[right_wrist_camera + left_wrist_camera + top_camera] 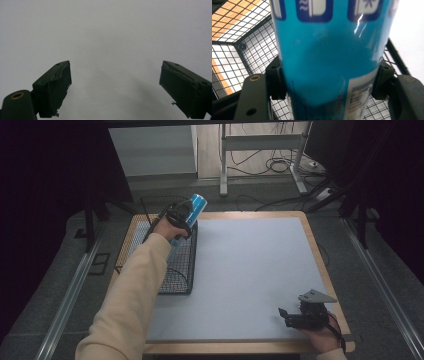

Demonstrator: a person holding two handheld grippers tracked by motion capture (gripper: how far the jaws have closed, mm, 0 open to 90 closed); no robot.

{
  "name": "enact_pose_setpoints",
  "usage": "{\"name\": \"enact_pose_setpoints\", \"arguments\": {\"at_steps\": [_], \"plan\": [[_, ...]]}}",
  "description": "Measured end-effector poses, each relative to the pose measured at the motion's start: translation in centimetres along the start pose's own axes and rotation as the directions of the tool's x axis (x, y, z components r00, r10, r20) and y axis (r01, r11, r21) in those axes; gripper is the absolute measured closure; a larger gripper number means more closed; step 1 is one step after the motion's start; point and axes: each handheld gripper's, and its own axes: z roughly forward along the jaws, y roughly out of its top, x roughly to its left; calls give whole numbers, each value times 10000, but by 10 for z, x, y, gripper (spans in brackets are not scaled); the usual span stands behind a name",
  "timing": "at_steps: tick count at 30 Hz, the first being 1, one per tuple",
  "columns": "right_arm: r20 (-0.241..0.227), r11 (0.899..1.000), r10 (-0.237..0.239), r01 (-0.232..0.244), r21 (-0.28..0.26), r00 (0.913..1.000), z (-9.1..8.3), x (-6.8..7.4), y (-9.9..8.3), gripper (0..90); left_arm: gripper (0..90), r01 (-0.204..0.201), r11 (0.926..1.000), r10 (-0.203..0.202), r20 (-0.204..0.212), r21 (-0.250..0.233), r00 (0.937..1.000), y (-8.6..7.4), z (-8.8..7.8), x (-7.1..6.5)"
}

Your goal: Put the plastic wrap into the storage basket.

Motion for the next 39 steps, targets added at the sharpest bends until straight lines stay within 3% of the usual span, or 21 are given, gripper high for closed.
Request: {"name": "enact_pose_setpoints", "arguments": {"at_steps": [10,18,23,32,34,39], "plan": [[-5,10000,-31,31,12,10000,0,1,0,109,310,255,9996,-258,-281,-116,9993,-1,4,3],[-27,10000,-22,22,10,10000,0,1,0,109,303,273,9991,-282,-249,-322,9993,-2,0,4],[-21,10000,-38,38,-6,10000,-1,1,0,109,236,305,9989,-313,-230,-355,9992,-2,-5,3],[-58,10000,-44,44,-54,10000,-1,2,1,110,147,630,9925,-579,505,-1052,9970,-19,-28,1],[-70,10000,-45,45,-51,10000,-1,2,1,110,147,720,9868,-639,592,-1450,9962,-27,-38,-3],[-52,9999,-76,76,-79,10000,-2,4,2,110,145,515,9791,-346,881,-1967,9955,-40,-57,-15]]}}
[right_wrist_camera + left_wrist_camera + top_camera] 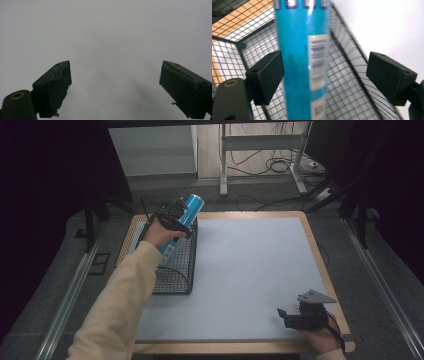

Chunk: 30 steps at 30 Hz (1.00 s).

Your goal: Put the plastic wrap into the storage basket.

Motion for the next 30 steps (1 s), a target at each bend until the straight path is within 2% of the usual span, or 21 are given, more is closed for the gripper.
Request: {"name": "enact_pose_setpoints", "arguments": {"at_steps": [2,5,6,7,9,10,11,12,17,18,19,20,22,24,26,28,30], "plan": [[3,10000,-16,16,-20,10000,0,0,0,109,146,-168,9998,170,146,-128,9997,-3,-6,-7],[-2,10000,-22,22,-30,10000,-1,1,0,109,147,-421,9977,455,647,-534,9969,-10,-17,-22],[2,10000,-20,20,-37,10000,-1,1,1,109,147,-421,9977,455,647,-534,9969,-10,-17,-22],[8,10000,-27,27,-48,10000,-1,1,1,109,148,-618,9953,676,776,-745,9947,-15,-21,-33],[14,10000,-44,44,-63,10000,-1,2,1,110,150,-922,9921,993,837,-849,9915,-20,-25,-44],[14,10000,-44,44,-63,10000,-1,2,1,110,150,-922,9921,993,837,-849,9915,-20,-25,-44],[15,10000,-44,44,-83,10000,-2,2,1,110,150,-1150,9879,1245,900,-1045,9881,-25,-29,-55],[8,10000,-50,50,-79,10000,-2,2,1,109,152,-1262,9856,1374,972,-1128,9857,-28,-32,-60],[15,9999,-50,50,-108,10000,-2,2,1,110,157,-1783,9728,1979,1303,-1477,9715,-43,-38,-86],[15,9999,-50,50,-108,10000,-2,2,1,110,163,-1783,9728,1979,1303,-1477,9715,-43,-38,-86],[3,9999,-58,58,-108,10000,-3,2,1,109,169,-2061,9650,2280,1302,-1621,9649,-51,-40,-96],[2,9999,-60,60,-113,10000,-3,2,1,110,169,-2138,9624,2374,1364,-1676,9618,-55,-40,-100],[-7,9999,-62,62,-140,10000,-4,2,2,110,170,-2247,9579,2524,1513,-1788,9557,-64,-41,-107],[-10,9998,-74,74,-160,10000,-4,3,2,110,170,-2221,9566,2543,1685,-1888,9523,-73,-41,-113],[-9,9998,-85,85,-156,10000,-4,3,2,110,170,-2361,9522,2699,1714,-1939,9475,-82,-40,-118],[-9,9998,-106,106,-143,9999,-4,3,2,109,171,-2376,9491,2734,1661,-2069,9475,-92,-38,-122],[-11,9998,-94,94,-146,10000,-4,3,2,110,176,-2393,9495,2792,1985,-2031,9395,-101,-35,-126]]}}
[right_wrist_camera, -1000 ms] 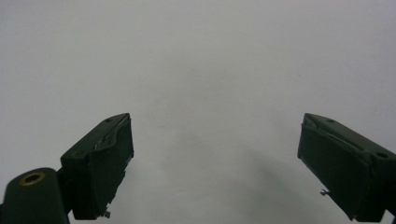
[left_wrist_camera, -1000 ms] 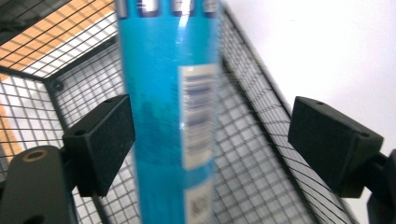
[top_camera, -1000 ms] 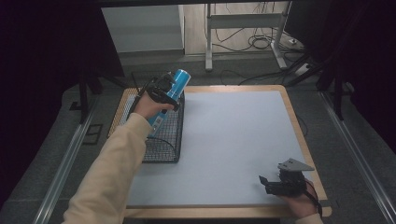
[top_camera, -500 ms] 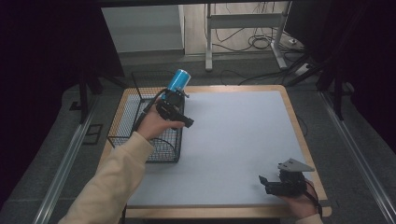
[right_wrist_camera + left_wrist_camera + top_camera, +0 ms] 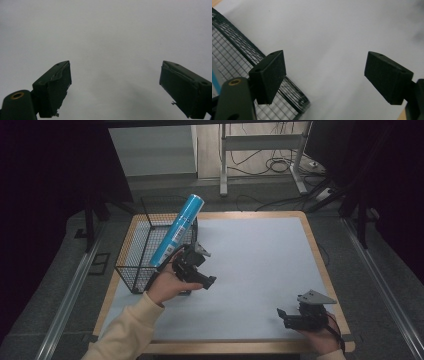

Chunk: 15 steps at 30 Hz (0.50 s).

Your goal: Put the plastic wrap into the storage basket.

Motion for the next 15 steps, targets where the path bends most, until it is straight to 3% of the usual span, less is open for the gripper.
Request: {"name": "enact_pose_setpoints", "arguments": {"at_steps": [4,8,15], "plan": [[1,10000,-8,8,38,10000,1,0,0,110,175,-43,10000,42,227,53,9997,-16,7,-9],[4,10000,-24,24,57,10000,1,1,0,110,176,179,9998,-175,548,-81,9983,-31,13,-13],[37,10000,5,-5,44,10000,1,1,0,109,183,105,9998,-98,462,-166,9989,-45,16,-16]]}}
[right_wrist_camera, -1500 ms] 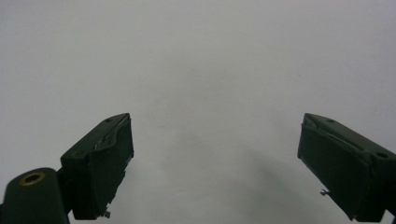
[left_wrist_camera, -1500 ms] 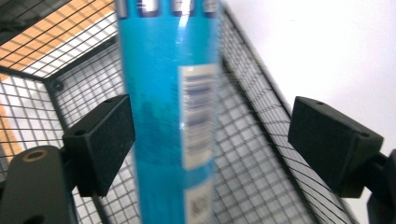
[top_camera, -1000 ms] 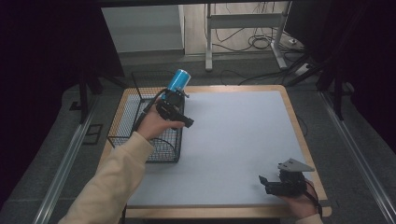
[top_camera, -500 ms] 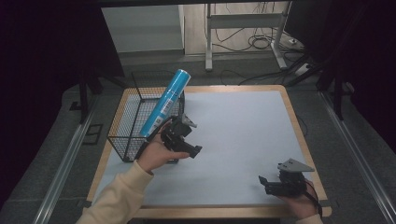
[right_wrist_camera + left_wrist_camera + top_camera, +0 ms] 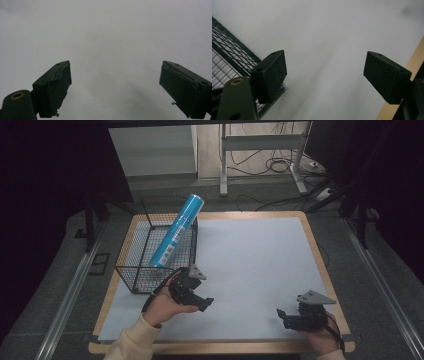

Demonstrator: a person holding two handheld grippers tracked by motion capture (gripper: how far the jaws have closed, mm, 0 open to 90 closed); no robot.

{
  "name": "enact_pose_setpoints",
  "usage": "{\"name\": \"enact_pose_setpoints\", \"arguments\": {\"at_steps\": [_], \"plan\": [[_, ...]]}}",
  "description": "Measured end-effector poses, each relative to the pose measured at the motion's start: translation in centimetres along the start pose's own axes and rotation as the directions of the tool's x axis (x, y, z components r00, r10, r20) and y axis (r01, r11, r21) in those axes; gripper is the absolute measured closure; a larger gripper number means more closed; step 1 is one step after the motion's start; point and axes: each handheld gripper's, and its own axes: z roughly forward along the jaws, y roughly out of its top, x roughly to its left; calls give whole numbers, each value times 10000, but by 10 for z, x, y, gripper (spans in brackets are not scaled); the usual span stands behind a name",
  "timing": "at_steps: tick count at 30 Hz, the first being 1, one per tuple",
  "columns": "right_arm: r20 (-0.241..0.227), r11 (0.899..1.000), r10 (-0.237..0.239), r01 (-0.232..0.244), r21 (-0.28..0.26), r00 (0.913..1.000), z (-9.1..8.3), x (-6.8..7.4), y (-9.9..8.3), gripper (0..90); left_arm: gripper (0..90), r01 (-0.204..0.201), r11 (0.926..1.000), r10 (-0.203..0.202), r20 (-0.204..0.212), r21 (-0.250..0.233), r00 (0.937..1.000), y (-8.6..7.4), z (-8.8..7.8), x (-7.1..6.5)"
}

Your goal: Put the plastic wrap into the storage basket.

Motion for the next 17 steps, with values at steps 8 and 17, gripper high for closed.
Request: {"name": "enact_pose_setpoints", "arguments": {"at_steps": [8,17], "plan": [[15,10000,-34,34,-15,10000,-1,0,0,110,184,-215,9998,214,-202,-37,9996,-1,-3,-9],[32,10000,-58,58,-45,10000,-1,-1,0,109,185,-152,9999,152,-32,4,9999,-4,4,-8]]}}
